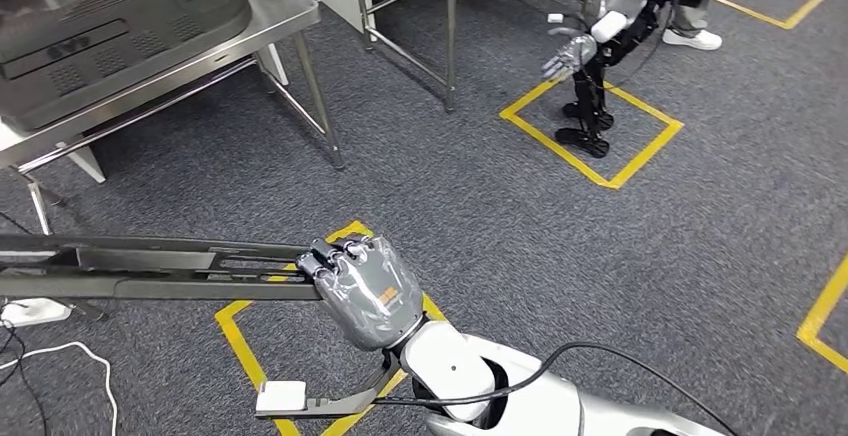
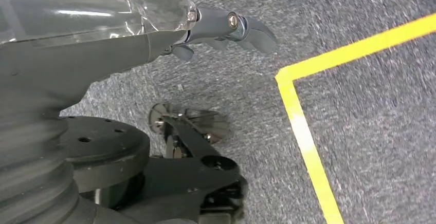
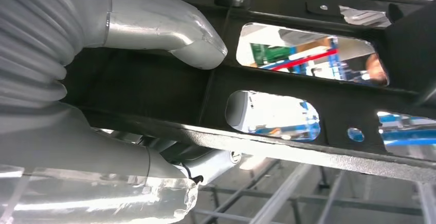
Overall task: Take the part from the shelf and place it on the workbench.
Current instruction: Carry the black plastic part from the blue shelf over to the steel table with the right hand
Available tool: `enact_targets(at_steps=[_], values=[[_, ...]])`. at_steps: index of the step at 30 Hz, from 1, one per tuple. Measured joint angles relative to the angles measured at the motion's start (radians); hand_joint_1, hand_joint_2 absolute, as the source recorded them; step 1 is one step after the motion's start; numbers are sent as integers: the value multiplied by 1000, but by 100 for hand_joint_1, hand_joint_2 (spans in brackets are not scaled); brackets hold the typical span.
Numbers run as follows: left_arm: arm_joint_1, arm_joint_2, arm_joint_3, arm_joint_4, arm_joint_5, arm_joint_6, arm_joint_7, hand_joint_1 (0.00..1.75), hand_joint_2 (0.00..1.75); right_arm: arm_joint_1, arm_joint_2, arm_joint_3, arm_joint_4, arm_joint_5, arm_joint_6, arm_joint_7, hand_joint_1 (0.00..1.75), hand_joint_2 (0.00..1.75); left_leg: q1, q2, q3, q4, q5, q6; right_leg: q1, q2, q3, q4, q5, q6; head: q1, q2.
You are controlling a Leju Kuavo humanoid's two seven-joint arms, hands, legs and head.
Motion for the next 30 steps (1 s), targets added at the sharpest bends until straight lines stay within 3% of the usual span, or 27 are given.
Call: enact_targets(at_steps=[1,3,4,6,8,10,12,13,14,16,18,20,22,24,26,28,29,30], values=[[0,0,0,0,0,-1,0,0,175,0,0,0,0,0,0,0,175,175,0,11,31,-70,36,2,0,-8,5,0,-4,3,0,0],[-1,0,0,0,0,-1,0,0,175,-1,0,0,0,0,0,0,175,175,-7,35,81,-178,77,11,3,-21,14,-1,-12,12,0,0],[-1,0,0,0,0,-1,1,0,175,-1,0,0,0,0,0,0,175,175,-11,41,89,-200,79,17,4,-26,17,-2,-14,18,1,0],[-1,0,0,0,0,-1,1,0,175,-2,1,0,0,0,0,0,175,175,-16,31,91,-206,77,30,4,-34,24,-9,-17,29,1,0],[-1,0,0,0,0,-1,1,0,175,-3,2,0,0,0,0,0,175,175,-13,19,101,-219,80,44,2,-17,27,6,-33,39,3,0],[-4,0,0,0,0,-2,1,0,175,-5,2,0,0,1,-1,0,175,175,-9,7,110,-229,82,57,1,20,-9,89,-80,40,8,0],[-6,0,0,0,0,-2,1,0,175,-4,2,0,1,0,-1,0,175,175,-12,-9,111,-229,80,64,2,40,-80,214,-128,37,13,0],[-5,0,0,0,0,-2,1,0,175,-2,2,0,1,0,-1,0,175,175,-13,-19,112,-228,79,65,3,43,-107,254,-132,37,15,0],[-5,0,0,0,0,-2,1,0,175,-1,2,0,2,0,-1,0,175,175,-14,-30,112,-226,78,65,3,45,-117,259,-116,36,15,0],[-5,0,0,0,0,-2,1,0,175,-1,2,0,3,0,0,-1,175,175,-14,-53,115,-219,73,63,2,53,-85,159,-38,31,17,0],[-6,0,0,0,0,-2,1,0,175,-2,2,0,3,0,0,-1,175,175,-14,-73,110,-209,65,54,0,85,-40,45,12,29,18,0],[-5,0,0,0,0,-2,1,0,175,-2,3,0,4,-1,0,-2,175,175,-11,-87,102,-203,63,42,2,103,-29,11,15,27,18,0],[-3,0,0,0,0,-2,1,0,175,-4,3,0,4,-1,0,-1,175,175,-6,-94,101,-202,62,30,4,88,-26,3,19,19,18,0],[-4,0,0,-1,0,-2,1,0,175,-6,5,0,4,-1,1,-1,175,175,-8,-66,89,-166,39,17,1,68,-17,-5,21,9,12,0],[-5,0,0,-1,0,-2,1,0,175,-7,6,0,4,-1,1,-1,175,175,-7,-25,38,-57,-16,6,0,46,-10,-8,18,2,6,0],[-4,0,0,-1,0,-2,1,0,175,-6,6,0,4,-1,2,-1,175,175,-2,-9,-18,51,-52,-1,1,24,-6,-8,13,-1,4,0],[-2,0,0,-1,0,-2,1,0,175,-6,6,0,4,-1,3,-2,175,175,0,-6,-26,62,-45,-3,1,14,-4,-8,10,0,4,0],[-1,0,0,-1,0,-2,1,0,175,-6,6,0,4,-1,3,-2,175,175,2,-2,-14,35,-21,-3,0,5,0,-8,7,1,4,0]])
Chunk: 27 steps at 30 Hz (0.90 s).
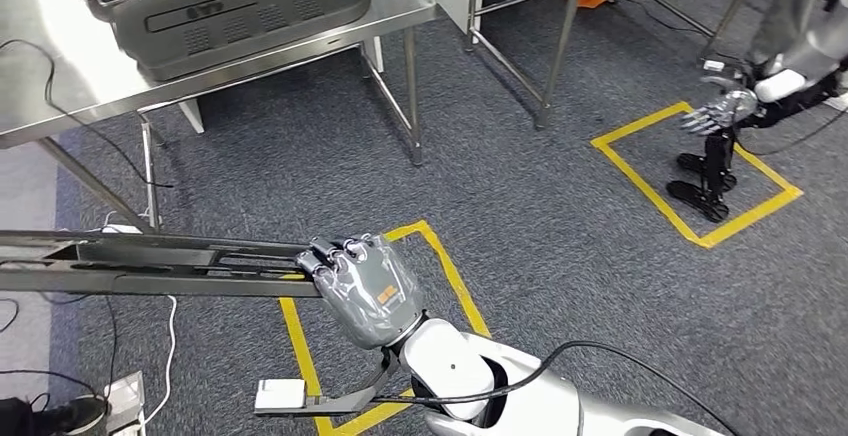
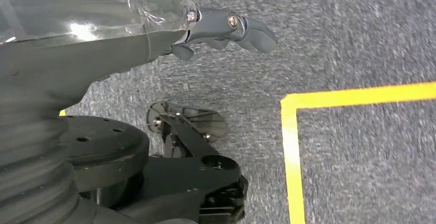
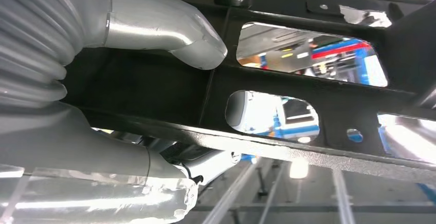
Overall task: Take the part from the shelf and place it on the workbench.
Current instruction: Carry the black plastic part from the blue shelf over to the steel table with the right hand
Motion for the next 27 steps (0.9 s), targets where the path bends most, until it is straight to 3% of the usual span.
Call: enact_targets(at_steps=[2,4,5,7,9,10,12,13,14,15,16,18,19,21,23,25,27], values=[[1,0,0,0,0,0,0,0,175,0,0,0,0,0,1,0,175,175,-1,24,63,-131,67,5,-1,-17,10,0,-8,6,0,0],[1,0,0,0,0,0,0,0,175,0,0,0,0,0,1,0,175,175,-9,46,106,-227,98,17,3,-29,18,-2,-15,16,0,0],[1,0,0,0,0,0,0,0,175,-1,0,0,0,0,1,1,175,175,-13,50,109,-240,96,24,5,-34,21,-3,-17,21,0,0],[3,0,0,0,0,-3,-2,0,175,-1,0,0,0,0,2,1,175,175,-15,35,111,-246,97,37,6,-42,29,-9,-20,33,0,0],[3,0,-1,0,0,-15,-10,0,175,0,0,0,-1,1,3,1,175,175,-10,21,120,-259,101,51,3,-20,26,14,-41,42,3,0],[1,0,-1,0,0,-23,-15,0,175,0,0,0,-1,2,4,2,175,175,-8,15,125,-264,102,59,2,1,9,54,-64,44,7,0],[-1,0,-1,0,0,-35,-22,0,175,3,-1,-1,-2,2,4,2,175,175,-11,0,128,-265,100,68,2,33,-59,184,-122,44,14,0],[-1,0,-1,0,0,-38,-23,0,175,7,-2,-1,-2,3,4,3,175,175,-12,-9,128,-265,99,70,3,38,-94,242,-137,44,16,0],[-1,0,-1,0,0,-42,-25,0,175,10,-3,-1,-2,3,5,4,175,175,-14,-19,129,-264,98,71,3,40,-115,270,-133,44,17,0],[0,0,-1,0,0,-47,-28,0,175,12,-4,-2,-2,3,6,4,175,175,-14,-30,131,-263,96,71,3,41,-117,259,-109,43,18,0],[0,1,-1,0,0,-54,-32,0,175,12,-5,-2,-2,3,7,4,175,175,-15,-41,133,-261,94,70,2,44,-100,208,-68,41,19,0],[-1,1,-1,0,0,-69,-39,0,175,12,-5,-2,-2,4,8,4,175,175,-15,-60,132,-252,88,63,0,76,-50,74,1,35,21,0],[-2,1,-1,0,0,-74,-41,0,175,12,-5,-2,-3,4,9,4,175,175,-14,-69,128,-247,85,58,-2,94,-34,32,16,33,21,0],[-3,1,-1,0,0,-78,-42,0,175,13,-5,-2,-4,6,11,6,175,175,-10,-85,119,-242,84,45,1,111,-26,8,14,28,21,0],[-3,3,-1,-1,0,-75,-41,0,175,13,-6,-3,-5,8,11,7,175,175,-7,-93,119,-241,82,32,1,93,-20,0,16,19,22,0],[-3,6,-1,-1,0,-71,-40,0,175,12,-5,-3,-6,10,12,7,175,175,-10,-65,106,-202,58,21,-5,69,-9,-9,16,10,14,0],[-4,6,-1,-1,0,-70,-39,0,175,12,-5,-3,-8,11,12,7,175,175,-8,-22,51,-88,3,10,-4,45,-1,-11,11,3,5,0]])
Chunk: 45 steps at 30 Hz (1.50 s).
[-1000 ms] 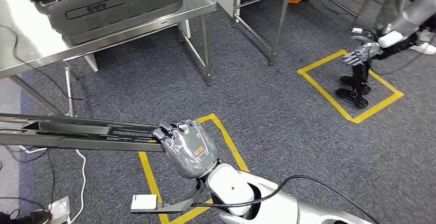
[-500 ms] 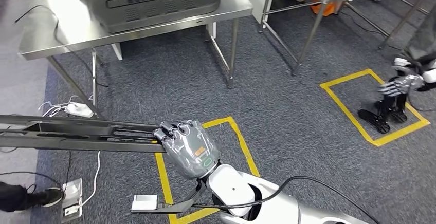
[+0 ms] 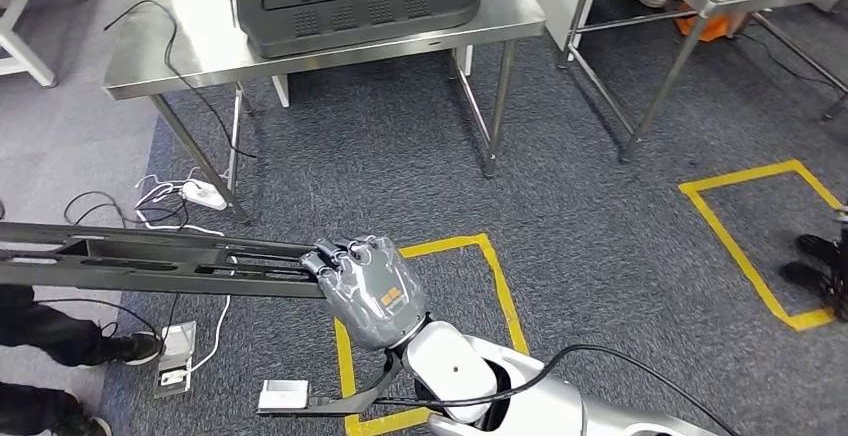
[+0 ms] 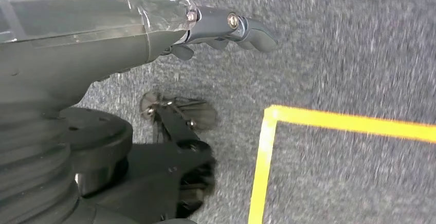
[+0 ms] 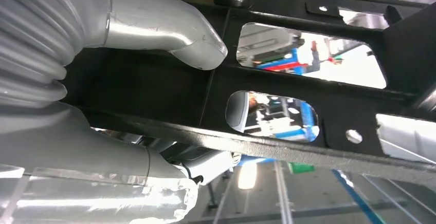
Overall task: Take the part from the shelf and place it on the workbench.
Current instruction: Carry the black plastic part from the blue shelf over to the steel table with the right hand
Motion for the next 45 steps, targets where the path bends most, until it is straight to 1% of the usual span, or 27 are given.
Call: enact_targets(at_steps=[1,2,3,4,6,8,12,15,19,25,26,28,29,30,31,33,34,35,36,37,38,39,40,41,42,43,45], values=[[0,0,0,0,0,1,0,0,175,1,0,0,0,0,0,0,175,175,3,11,-32,60,-21,-4,1,-12,3,0,-3,-2,-2,0],[1,0,0,0,0,1,0,0,175,1,0,0,0,0,1,0,175,175,6,17,-52,96,-26,-7,2,-23,5,1,-6,-3,-2,0],[2,0,0,0,0,2,1,0,175,2,-1,0,0,0,2,0,175,175,8,20,-53,94,-12,-9,2,-31,9,1,-10,-2,-2,0],[3,0,0,0,0,3,1,0,175,2,-1,0,-1,0,2,0,175,175,10,22,-33,51,20,-9,2,-38,13,1,-13,0,-2,0],[3,1,0,0,0,5,2,0,175,2,-1,0,-2,2,2,1,175,175,10,31,34,-85,79,-4,2,-47,23,0,-21,8,-1,0],[3,1,0,0,0,5,3,0,175,1,-1,0,-3,5,1,2,175,175,5,37,71,-163,98,6,6,-51,29,0,-28,16,-1,0],[7,2,0,0,0,8,4,0,175,2,-1,-1,-5,9,0,3,175,175,5,37,73,-168,94,9,11,-50,34,-5,-31,2,0,0],[7,2,0,0,0,4,2,0,175,2,-1,-2,-8,13,-1,6,175,175,4,37,73,-168,91,15,11,-50,39,-15,-28,10,1,0],[6,2,0,0,0,-4,0,0,175,2,-1,-5,-8,19,-1,8,175,175,3,37,73,-167,90,18,11,-50,41,-20,-26,19,0,0],[7,3,0,0,0,-13,-1,0,175,2,-1,-6,-8,20,-1,8,175,175,2,37,74,-166,89,19,12,-50,41,-21,-26,22,0,0],[6,5,0,0,0,-19,-1,0,175,2,-1,-7,-9,20,-1,9,175,175,1,37,75,-170,87,26,11,-50,42,-19,-20,27,0,0],[6,9,0,0,0,-34,-3,0,175,5,-1,-7,-10,22,1,10,175,175,4,36,96,-195,88,45,7,-47,47,-10,-8,40,1,0],[5,10,0,0,0,-41,-4,0,175,5,-1,-8,-11,23,1,10,175,175,8,35,110,-213,92,56,5,-38,41,10,-13,44,2,0],[5,10,0,0,0,-46,-6,0,175,4,-2,-8,-13,23,2,11,175,175,12,34,123,-229,97,61,4,-27,26,43,-32,43,4,0],[4,11,0,0,0,-49,-6,0,175,3,-2,-9,-14,24,2,12,175,175,16,33,129,-238,103,61,2,-16,0,90,-59,42,6,0],[4,11,0,-1,0,-53,-7,0,175,5,-3,-9,-16,24,2,13,175,175,23,29,131,-240,106,54,-4,-5,-61,192,-106,49,10,0],[5,11,0,-1,0,-54,-7,0,175,8,-4,-9,-16,24,2,14,175,175,29,26,131,-239,105,46,-10,-4,-79,216,-110,57,11,0],[6,11,0,-1,0,-54,-7,0,175,11,-4,-9,-16,24,2,14,175,175,38,22,130,-235,103,34,-17,-4,-82,208,-94,66,11,0],[7,11,0,-1,0,-54,-6,0,175,12,-5,-9,-16,24,2,15,175,175,50,19,130,-228,99,20,-27,-4,-67,165,-60,79,11,0],[7,11,0,-1,0,-54,-6,0,175,12,-6,-9,-16,24,2,14,175,175,62,16,128,-216,91,3,-35,0,-44,109,-28,97,12,0],[6,14,0,-1,0,-54,-6,0,175,12,-6,-9,-17,24,2,15,175,175,70,12,123,-199,82,-15,-40,7,-29,64,-16,109,17,0],[4,16,0,-2,0,-54,-5,0,175,13,-6,-9,-17,24,2,15,175,175,74,9,114,-181,73,-31,-43,11,-24,40,-20,107,25,0],[3,18,0,-3,-1,-53,-4,0,175,15,-6,-9,-17,24,2,15,175,175,74,6,105,-164,65,-44,-43,15,-30,43,-30,96,29,0],[2,19,0,-3,-1,-52,-2,0,175,17,-7,-10,-17,24,2,15,175,175,73,5,99,-152,60,-54,-42,14,-42,59,-41,75,30,0],[3,19,0,-3,-1,-52,-2,0,175,19,-7,-10,-17,24,2,15,175,175,73,5,97,-147,53,-61,-42,10,-48,75,-40,56,25,0],[3,19,0,-3,-1,-51,-1,0,175,21,-7,-10,-18,24,2,15,175,175,74,9,97,-140,47,-65,-41,8,-50,84,-34,47,16,0],[1,19,0,-3,-1,-49,0,0,175,20,-6,-10,-20,25,2,14,175,175,70,20,74,-88,21,-61,-32,4,-43,86,-38,39,5,0]])
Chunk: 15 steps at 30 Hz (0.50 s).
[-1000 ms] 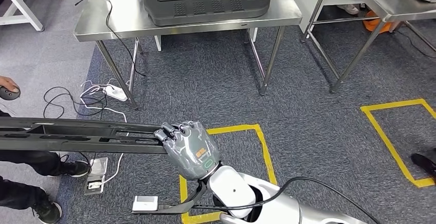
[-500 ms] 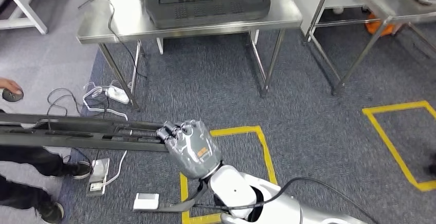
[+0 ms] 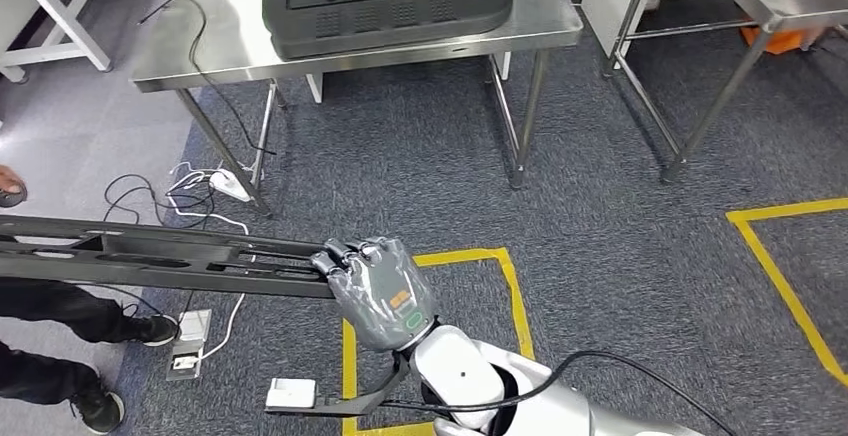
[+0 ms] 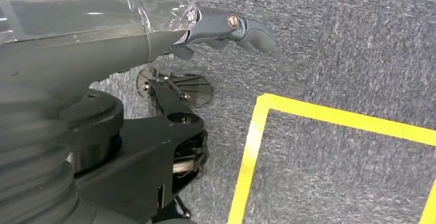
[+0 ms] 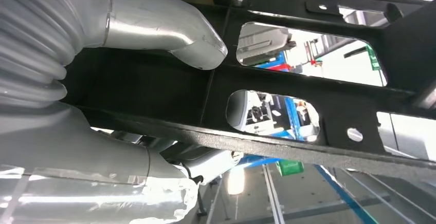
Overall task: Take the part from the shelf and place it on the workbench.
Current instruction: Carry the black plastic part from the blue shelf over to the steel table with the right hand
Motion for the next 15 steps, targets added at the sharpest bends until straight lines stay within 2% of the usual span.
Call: enact_targets(at_steps=[3,4,5,6,8,9,10,11,12,14,15], values=[[-1,0,0,0,0,5,2,0,175,-1,0,0,-1,1,0,-1,175,175,-25,11,-108,191,-70,20,19,-6,12,-10,-2,-4,-6,0],[-1,0,0,0,0,6,3,0,175,-1,0,0,-1,1,0,-1,175,175,-36,11,-138,233,-77,30,27,-7,16,-12,-4,-6,-6,0],[0,0,0,0,0,8,4,0,175,-1,0,0,-1,1,0,-2,175,175,-47,11,-151,240,-66,44,37,-7,21,-14,-7,-8,-6,0],[0,0,0,0,0,8,4,0,175,-1,0,0,-2,1,0,-2,175,175,-61,10,-147,209,-37,64,47,-6,28,-16,-10,-12,-6,0],[0,1,0,0,0,9,5,0,175,-1,0,0,-2,2,0,-2,175,175,-91,10,-104,86,43,119,65,-6,51,-29,-17,-20,-4,0],[-1,3,0,0,0,9,6,0,175,-1,0,-1,-2,2,0,-2,175,175,-103,10,-84,30,69,144,69,-6,61,-40,-19,-23,1,0],[-2,4,0,0,0,9,7,0,175,-1,0,-1,-3,2,0,-2,175,175,-111,10,-68,-11,83,161,68,-6,69,-50,-19,-24,4,0],[-2,5,0,-1,0,9,8,0,175,-1,0,-1,-3,2,-1,-3,175,175,-117,10,-60,-31,84,170,64,-7,73,-60,-19,-24,6,0],[-3,5,0,0,0,9,8,0,175,-2,0,-2,-3,3,-1,-3,175,175,-121,9,-51,-50,88,173,60,-8,79,-71,-17,-22,4,0],[-2,4,0,0,0,9,8,0,175,-2,0,-2,-5,3,-1,-3,175,175,-115,10,-21,-96,104,170,60,-10,91,-78,-23,-17,0,0],[-3,4,0,0,0,9,8,0,175,-4,-1,-3,-6,3,-1,-3,175,175,-108,12,-5,-118,110,168,61,-9,87,-61,-35,-13,0,0]])
